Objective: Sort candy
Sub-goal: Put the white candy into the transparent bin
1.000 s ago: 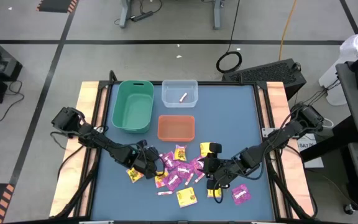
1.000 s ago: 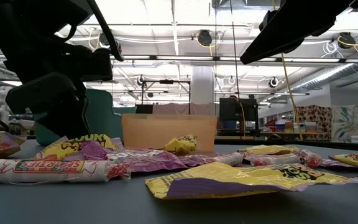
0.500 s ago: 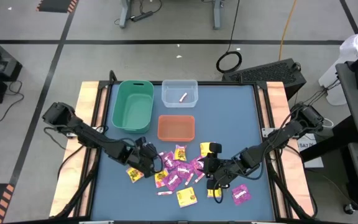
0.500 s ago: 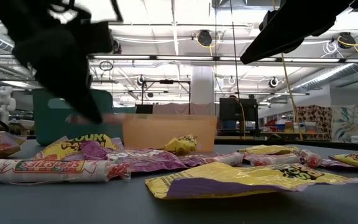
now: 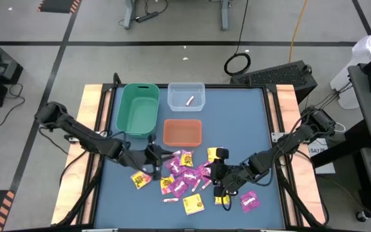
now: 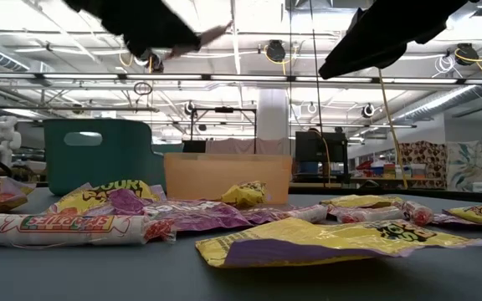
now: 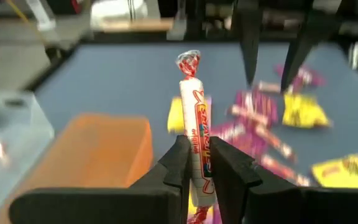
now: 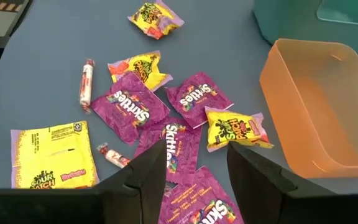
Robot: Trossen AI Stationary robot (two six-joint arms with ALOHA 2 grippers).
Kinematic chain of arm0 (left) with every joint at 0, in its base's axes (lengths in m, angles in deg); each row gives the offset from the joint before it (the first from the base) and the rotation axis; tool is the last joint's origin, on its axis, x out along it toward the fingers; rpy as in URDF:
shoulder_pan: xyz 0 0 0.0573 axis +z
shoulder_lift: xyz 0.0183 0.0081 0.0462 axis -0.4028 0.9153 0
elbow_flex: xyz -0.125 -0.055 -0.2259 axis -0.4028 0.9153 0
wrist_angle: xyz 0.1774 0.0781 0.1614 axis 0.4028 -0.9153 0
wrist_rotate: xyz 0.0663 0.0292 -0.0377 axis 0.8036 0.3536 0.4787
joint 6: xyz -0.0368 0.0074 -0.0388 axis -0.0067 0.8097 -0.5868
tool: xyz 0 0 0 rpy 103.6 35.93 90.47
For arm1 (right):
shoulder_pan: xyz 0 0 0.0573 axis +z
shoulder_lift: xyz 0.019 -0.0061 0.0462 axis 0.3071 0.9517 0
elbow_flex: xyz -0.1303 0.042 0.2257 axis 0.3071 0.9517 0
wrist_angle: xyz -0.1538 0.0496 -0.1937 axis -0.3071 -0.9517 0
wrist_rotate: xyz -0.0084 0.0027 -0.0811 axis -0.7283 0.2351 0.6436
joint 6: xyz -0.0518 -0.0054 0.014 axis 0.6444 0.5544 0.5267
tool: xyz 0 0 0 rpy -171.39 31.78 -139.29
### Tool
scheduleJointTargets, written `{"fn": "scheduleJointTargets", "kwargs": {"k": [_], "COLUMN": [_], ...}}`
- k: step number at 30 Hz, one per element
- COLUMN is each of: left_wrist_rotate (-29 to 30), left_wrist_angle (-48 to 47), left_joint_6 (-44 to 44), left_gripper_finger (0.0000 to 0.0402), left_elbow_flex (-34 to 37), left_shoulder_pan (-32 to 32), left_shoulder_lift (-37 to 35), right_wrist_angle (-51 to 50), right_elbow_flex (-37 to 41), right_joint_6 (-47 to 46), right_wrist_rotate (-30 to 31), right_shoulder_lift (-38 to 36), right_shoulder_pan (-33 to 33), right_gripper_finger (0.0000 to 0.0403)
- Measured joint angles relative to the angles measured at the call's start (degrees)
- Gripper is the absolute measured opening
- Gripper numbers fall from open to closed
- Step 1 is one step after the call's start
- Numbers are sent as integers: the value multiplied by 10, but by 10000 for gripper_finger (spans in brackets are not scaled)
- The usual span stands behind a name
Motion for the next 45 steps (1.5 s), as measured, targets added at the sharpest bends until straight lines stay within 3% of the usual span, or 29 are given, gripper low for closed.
{"fn": "scheduleJointTargets", "kwargs": {"k": [12, 19, 26, 45], "left_wrist_rotate": [-1, -1, -3, -4], "left_wrist_angle": [105, 114, 111, 101], "left_joint_6": [94, 94, 155, 608], "left_gripper_finger": [54, 54, 54, 54], "left_elbow_flex": [7, 14, 15, 15], "left_shoulder_pan": [4, 4, 4, 3], "left_shoulder_lift": [-10, -9, -9, -9], "right_wrist_angle": [11, 12, 12, 11], "right_elbow_flex": [0, 0, 0, 0], "right_joint_6": [7, 9, 9, 22], "right_wrist_rotate": [3, 16, 16, 16], "right_shoulder_lift": [0, 0, 0, 0], "right_shoulder_pan": [0, 0, 0, 0], "right_gripper_finger": [160, 160, 160, 160]}}
